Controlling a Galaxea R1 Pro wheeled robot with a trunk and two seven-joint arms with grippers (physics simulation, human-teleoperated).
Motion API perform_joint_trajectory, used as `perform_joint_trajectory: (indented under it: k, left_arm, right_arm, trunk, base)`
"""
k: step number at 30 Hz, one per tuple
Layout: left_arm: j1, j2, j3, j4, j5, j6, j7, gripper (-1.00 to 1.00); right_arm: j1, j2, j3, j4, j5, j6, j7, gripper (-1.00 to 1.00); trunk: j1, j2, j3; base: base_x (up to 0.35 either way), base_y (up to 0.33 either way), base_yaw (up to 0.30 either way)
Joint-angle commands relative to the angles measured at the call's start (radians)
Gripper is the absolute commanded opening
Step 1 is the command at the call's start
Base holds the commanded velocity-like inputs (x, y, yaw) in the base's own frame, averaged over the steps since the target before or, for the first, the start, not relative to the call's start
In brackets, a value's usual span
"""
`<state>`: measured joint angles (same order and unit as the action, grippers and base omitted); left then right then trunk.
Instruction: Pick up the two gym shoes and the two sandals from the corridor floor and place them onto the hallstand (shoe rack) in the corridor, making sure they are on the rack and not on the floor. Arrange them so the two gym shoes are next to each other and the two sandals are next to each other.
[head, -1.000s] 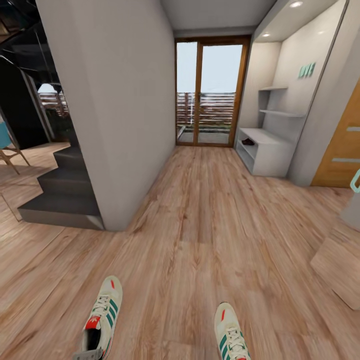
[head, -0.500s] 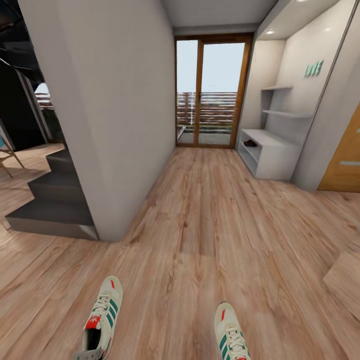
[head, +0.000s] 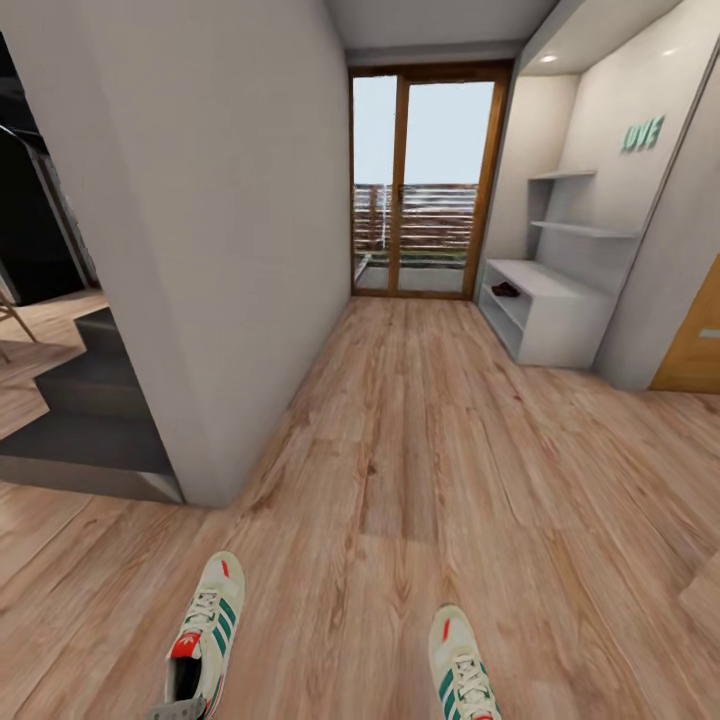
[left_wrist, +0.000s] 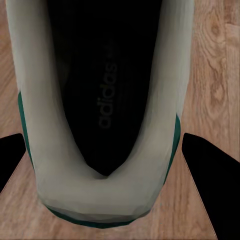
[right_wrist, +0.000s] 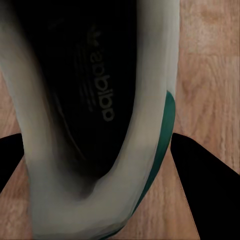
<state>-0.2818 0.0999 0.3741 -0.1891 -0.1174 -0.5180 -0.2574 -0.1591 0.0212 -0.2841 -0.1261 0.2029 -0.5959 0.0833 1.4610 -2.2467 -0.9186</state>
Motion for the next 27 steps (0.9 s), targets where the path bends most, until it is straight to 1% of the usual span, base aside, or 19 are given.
perform_joint_trajectory:
  k: [1, 27]
  left_arm:
    - [-0.001, 0.0, 0.009, 0.001, -0.01, -0.004, -0.005, -1.0]
    - [-0.001, 0.0, 0.009, 0.0, -0.011, -0.005, -0.005, -1.0]
  right_arm:
    - [0.0, 0.0, -0.009, 0.0, 0.004, -0.002, 0.007, -1.0]
    - [0.0, 0.0, -0.009, 0.0, 0.004, -0.002, 0.007, -1.0]
  trunk:
    - [0.0, 0.0, -0.001]
    - [0.0, 0.0, -0.001]
  base:
    - [0.34, 0.0, 0.0]
    - [0.34, 0.0, 0.0]
